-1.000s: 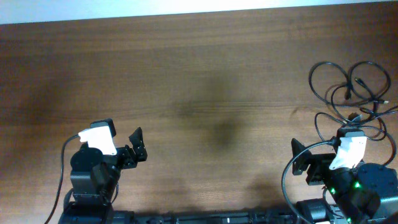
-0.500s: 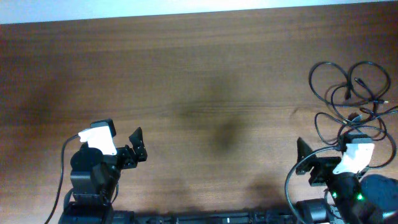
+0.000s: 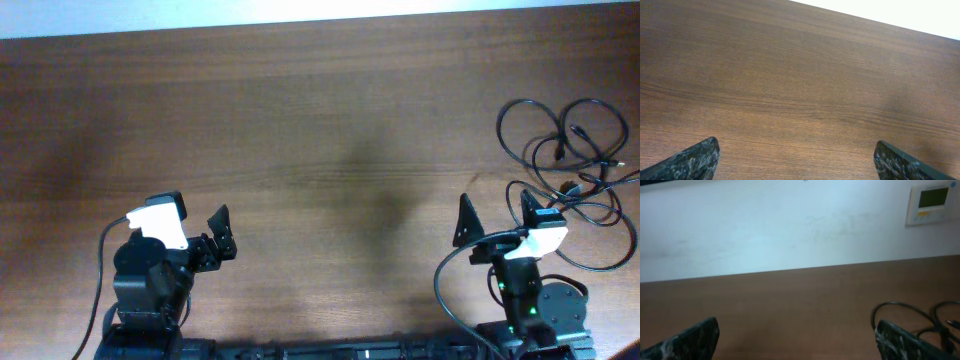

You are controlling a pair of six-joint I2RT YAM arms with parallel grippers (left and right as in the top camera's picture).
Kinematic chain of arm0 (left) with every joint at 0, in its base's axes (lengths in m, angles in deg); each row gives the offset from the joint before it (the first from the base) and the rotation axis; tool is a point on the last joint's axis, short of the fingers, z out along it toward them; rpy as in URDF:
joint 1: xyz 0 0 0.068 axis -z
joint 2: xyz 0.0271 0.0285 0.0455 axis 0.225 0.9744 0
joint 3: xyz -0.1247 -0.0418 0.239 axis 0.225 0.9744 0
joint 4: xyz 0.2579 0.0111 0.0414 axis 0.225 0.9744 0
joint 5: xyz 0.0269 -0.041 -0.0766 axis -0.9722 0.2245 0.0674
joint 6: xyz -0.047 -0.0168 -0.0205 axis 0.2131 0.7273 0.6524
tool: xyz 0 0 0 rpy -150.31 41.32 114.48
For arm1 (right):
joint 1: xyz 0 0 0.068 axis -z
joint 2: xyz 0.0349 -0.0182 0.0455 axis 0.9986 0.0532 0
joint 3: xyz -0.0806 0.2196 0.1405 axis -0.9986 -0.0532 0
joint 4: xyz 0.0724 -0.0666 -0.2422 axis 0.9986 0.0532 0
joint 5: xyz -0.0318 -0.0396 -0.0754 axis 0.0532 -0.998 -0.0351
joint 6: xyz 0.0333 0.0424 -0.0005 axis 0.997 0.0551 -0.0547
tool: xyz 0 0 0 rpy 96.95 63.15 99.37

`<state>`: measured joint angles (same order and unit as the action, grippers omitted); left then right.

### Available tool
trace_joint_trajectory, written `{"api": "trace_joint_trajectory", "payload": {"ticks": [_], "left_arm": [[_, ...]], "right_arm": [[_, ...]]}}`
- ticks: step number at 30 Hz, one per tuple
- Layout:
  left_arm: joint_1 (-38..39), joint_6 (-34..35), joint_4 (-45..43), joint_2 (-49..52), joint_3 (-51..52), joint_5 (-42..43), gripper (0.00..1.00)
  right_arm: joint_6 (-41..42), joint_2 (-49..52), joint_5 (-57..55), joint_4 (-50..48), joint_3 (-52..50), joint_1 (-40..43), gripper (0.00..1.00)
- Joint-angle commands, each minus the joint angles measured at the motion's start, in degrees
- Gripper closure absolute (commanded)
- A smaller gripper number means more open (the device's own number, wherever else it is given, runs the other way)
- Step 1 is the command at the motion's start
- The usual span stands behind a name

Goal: Untangle cables

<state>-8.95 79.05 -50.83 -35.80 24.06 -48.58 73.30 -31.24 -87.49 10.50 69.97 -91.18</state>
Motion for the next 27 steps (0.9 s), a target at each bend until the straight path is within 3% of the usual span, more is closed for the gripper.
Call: {"api": "trace_joint_trajectory", "payload": {"ticks": [1, 9, 16, 19, 27], "left_arm": [[-0.11, 0.55, -0.07, -0.17, 0.39, -0.59, 0.01], [-0.11, 0.55, -0.07, -0.17, 0.39, -0.59, 0.01], [-0.11, 0.55, -0.07, -0.17, 0.39, -0.59, 0.01], [-0.11, 0.55, -0.07, -0.17, 0.39, -0.59, 0.01], [-0.11, 0.55, -0.07, -0.17, 0.39, -0.59, 0.01]], "right_arm": [[-2.23, -0.72, -0.09, -4.46, -3.72, -0.20, 0.01], [-11.13, -0.72, 0.09, -21.55, -14.21, -0.20, 0.01], [-26.91, -0.72, 0.11, -15.78, -14.23, -0.20, 0.01], [-27.21, -0.72, -0.07, -10.23, -14.23, -0.20, 0.01], [-27.21, -0.72, -0.07, -10.25, -14.23, -0.15, 0.02]]}}
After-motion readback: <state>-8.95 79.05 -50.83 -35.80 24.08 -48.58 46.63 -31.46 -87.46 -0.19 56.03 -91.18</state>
